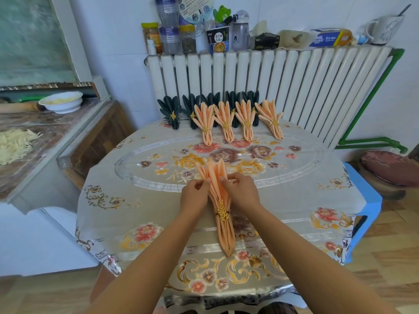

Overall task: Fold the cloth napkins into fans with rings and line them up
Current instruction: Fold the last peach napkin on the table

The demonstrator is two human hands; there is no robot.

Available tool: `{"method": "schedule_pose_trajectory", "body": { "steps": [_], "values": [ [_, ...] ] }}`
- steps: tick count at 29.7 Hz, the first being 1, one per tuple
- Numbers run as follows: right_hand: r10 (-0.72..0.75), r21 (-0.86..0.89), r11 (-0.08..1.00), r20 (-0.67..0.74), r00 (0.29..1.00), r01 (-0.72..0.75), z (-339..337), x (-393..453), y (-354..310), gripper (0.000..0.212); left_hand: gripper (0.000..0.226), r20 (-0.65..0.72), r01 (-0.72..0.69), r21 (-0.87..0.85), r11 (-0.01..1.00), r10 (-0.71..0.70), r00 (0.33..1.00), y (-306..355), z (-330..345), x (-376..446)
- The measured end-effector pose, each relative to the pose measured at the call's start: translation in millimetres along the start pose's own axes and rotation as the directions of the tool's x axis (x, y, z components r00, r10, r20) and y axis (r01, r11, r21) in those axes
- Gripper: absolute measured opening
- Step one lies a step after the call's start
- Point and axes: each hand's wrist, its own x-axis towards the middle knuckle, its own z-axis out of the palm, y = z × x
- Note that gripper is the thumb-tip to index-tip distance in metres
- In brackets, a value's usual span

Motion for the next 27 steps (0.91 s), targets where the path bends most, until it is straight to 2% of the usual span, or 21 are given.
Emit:
{"method": "schedule_pose_trajectory", "body": {
  "steps": [3,9,13,17,20,24,27],
  "values": [
    [0.009,0.022,1.0,-0.051,0.999,-0.008,1.5,7.7,-5.8,0.027,0.031,-0.019,-0.02,0.051,0.998,0.021,1.0,2.4,2.8,5.4],
    [0.225,0.199,0.96,-0.12,0.967,-0.198,5.7,6.2,3.3,0.013,0.036,-0.054,-0.017,0.008,1.0,0.017,0.998,-5.4,6.8,7.6],
    [0.235,0.233,0.952,-0.137,0.962,-0.199,4.0,0.4,15.9,0.013,0.029,-0.084,-0.047,0.055,0.997,0.051,0.995,-6.3,7.5,7.7],
    [0.218,0.19,0.964,-0.172,0.961,-0.185,0.8,-0.8,20.9,0.012,0.027,-0.203,-0.052,0.129,0.99,0.078,0.976,-9.6,3.1,5.2],
    [0.22,0.158,0.969,-0.193,0.956,-0.19,-5.3,-0.4,26.2,0.013,0.027,-0.239,-0.029,0.141,0.99,0.062,0.969,-14.6,-2.1,4.9],
    [0.23,0.149,0.967,-0.177,0.957,-0.205,-6.9,-1.7,25.4,0.014,0.027,-0.217,-0.002,0.105,0.995,0.024,0.976,-15.9,-5.0,3.2],
    [0.191,0.094,0.98,-0.199,0.961,-0.175,-6.4,-2.1,19.5,0.031,0.024,-0.152,0.02,0.058,0.998,-0.011,0.988,-13.9,-2.3,2.1]
  ]
}}
